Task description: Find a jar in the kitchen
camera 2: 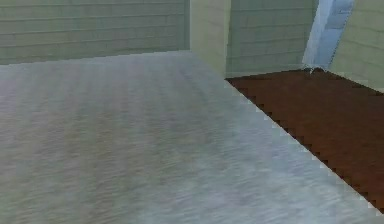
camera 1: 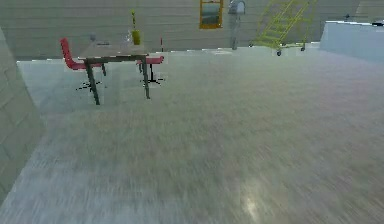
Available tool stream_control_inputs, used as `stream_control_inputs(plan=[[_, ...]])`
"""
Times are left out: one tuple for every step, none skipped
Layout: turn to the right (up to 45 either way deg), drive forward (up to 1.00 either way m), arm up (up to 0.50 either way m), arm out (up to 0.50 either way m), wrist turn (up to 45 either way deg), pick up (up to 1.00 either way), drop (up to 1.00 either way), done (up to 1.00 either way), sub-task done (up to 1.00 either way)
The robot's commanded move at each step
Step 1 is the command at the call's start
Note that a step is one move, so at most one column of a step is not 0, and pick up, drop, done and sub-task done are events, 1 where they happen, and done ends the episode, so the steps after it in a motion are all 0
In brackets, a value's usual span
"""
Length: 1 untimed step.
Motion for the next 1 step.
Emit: stream_control_inputs(plan=[[0.0,1.0,0.0,0.0,0.0,0.0,0.0,0.0,0.0]])
